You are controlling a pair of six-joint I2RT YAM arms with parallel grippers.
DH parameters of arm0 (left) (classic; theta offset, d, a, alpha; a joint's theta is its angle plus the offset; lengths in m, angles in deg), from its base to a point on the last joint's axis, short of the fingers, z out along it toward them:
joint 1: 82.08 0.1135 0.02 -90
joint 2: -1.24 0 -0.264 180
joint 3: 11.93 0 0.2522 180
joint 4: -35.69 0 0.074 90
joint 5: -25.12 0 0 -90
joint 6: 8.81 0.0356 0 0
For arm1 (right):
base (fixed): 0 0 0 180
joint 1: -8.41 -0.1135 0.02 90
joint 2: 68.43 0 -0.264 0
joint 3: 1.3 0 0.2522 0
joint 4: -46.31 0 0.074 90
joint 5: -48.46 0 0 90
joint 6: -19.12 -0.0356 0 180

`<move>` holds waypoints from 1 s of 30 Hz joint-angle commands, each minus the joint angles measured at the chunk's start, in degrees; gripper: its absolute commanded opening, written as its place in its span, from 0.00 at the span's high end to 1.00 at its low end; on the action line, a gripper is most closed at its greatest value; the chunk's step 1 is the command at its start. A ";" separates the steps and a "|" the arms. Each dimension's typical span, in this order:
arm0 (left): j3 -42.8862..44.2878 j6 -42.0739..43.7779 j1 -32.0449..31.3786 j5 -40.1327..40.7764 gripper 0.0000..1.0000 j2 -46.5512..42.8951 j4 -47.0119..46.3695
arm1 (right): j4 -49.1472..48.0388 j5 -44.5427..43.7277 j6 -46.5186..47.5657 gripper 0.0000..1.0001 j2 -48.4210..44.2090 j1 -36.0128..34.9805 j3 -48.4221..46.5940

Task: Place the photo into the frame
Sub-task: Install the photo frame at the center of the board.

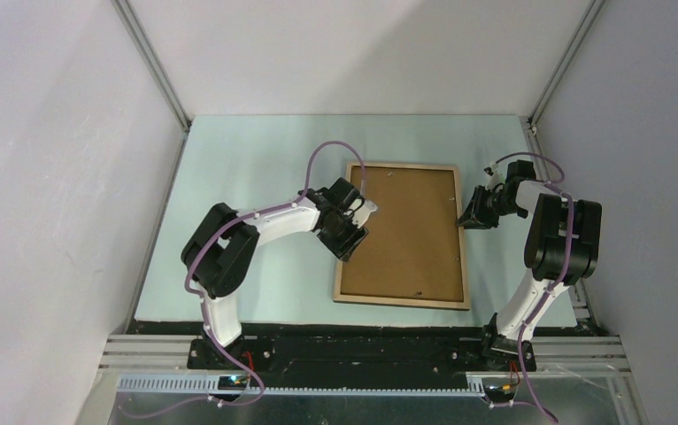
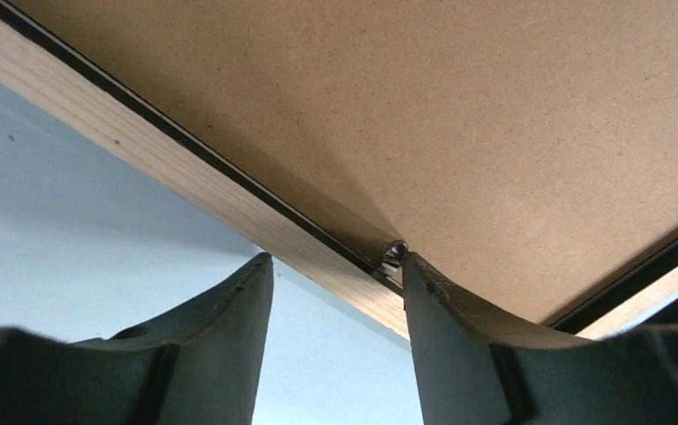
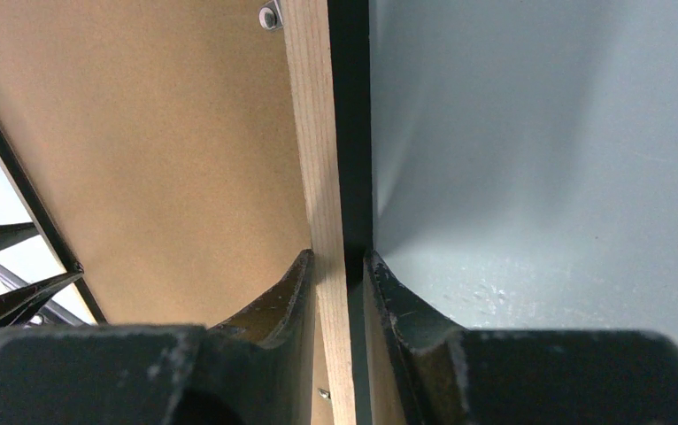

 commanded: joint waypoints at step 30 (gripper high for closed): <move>-0.47 4.20 2.97 12.30 0.00 -15.12 -1.35 | -0.37 -3.43 2.88 0.28 -4.32 -4.74 -1.01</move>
